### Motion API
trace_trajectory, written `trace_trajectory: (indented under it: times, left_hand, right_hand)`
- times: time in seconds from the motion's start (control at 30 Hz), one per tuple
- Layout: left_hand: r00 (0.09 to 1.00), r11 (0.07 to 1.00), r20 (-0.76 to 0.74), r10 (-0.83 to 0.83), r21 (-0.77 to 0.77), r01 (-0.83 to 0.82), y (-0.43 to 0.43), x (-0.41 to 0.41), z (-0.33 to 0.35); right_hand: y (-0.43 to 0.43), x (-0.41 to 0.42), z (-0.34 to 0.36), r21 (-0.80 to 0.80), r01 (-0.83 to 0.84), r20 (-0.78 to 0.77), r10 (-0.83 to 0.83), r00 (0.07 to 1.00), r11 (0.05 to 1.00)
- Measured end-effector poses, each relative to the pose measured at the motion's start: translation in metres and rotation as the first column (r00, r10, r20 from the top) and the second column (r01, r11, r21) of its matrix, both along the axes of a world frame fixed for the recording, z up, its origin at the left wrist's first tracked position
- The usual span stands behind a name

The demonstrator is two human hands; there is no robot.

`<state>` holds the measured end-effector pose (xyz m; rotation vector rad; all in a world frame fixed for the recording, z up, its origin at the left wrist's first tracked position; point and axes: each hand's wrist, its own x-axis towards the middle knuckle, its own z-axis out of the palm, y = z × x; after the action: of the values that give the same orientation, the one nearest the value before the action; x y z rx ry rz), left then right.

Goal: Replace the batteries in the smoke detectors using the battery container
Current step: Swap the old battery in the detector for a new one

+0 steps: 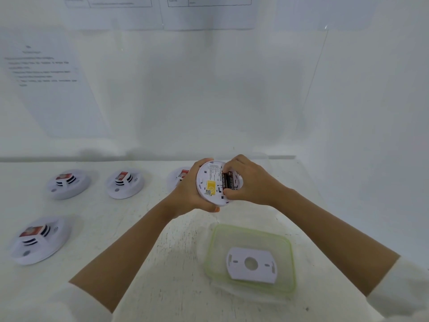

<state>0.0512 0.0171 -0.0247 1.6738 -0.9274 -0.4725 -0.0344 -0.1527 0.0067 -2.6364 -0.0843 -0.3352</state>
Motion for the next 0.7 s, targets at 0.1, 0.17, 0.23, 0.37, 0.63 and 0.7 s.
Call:
trace_trajectory:
  times: [0.1, 0.17, 0.23, 0.37, 0.63, 0.7]
  left_hand:
    - [1.0, 1.0, -0.001, 0.001, 0.003, -0.001, 0.0, 0.0, 0.0]
    - [1.0, 1.0, -0.009, 0.007, 0.003, -0.007, 0.0, -0.001, 0.0]
    - [1.0, 1.0, -0.006, 0.012, -0.002, -0.012, 0.0, -0.001, 0.0]
    - [1.0, 1.0, 0.004, -0.001, 0.008, 0.001, -0.001, 0.0, 0.001]
    - [1.0, 1.0, 0.017, -0.007, 0.014, 0.007, -0.002, -0.002, 0.002]
    - [1.0, 1.0, 0.012, -0.012, 0.019, 0.011, -0.003, -0.002, 0.002]
  right_hand:
    - [-0.001, -0.001, 0.003, -0.062, -0.013, -0.05, 0.01, 0.999, 0.998]
    - [0.0, -0.002, 0.006, -0.151, -0.033, -0.076, 0.021, 0.997, 0.988]
    - [0.002, -0.004, 0.009, -0.218, -0.049, -0.087, 0.03, 0.996, 0.975]
    - [0.004, -0.004, 0.015, -0.289, -0.056, -0.091, 0.031, 0.995, 0.956]
    - [0.01, -0.004, 0.013, -0.466, -0.049, -0.02, 0.045, 0.999, 0.884]
    - [0.01, -0.004, 0.011, -0.477, -0.039, 0.003, 0.046, 0.999, 0.878]
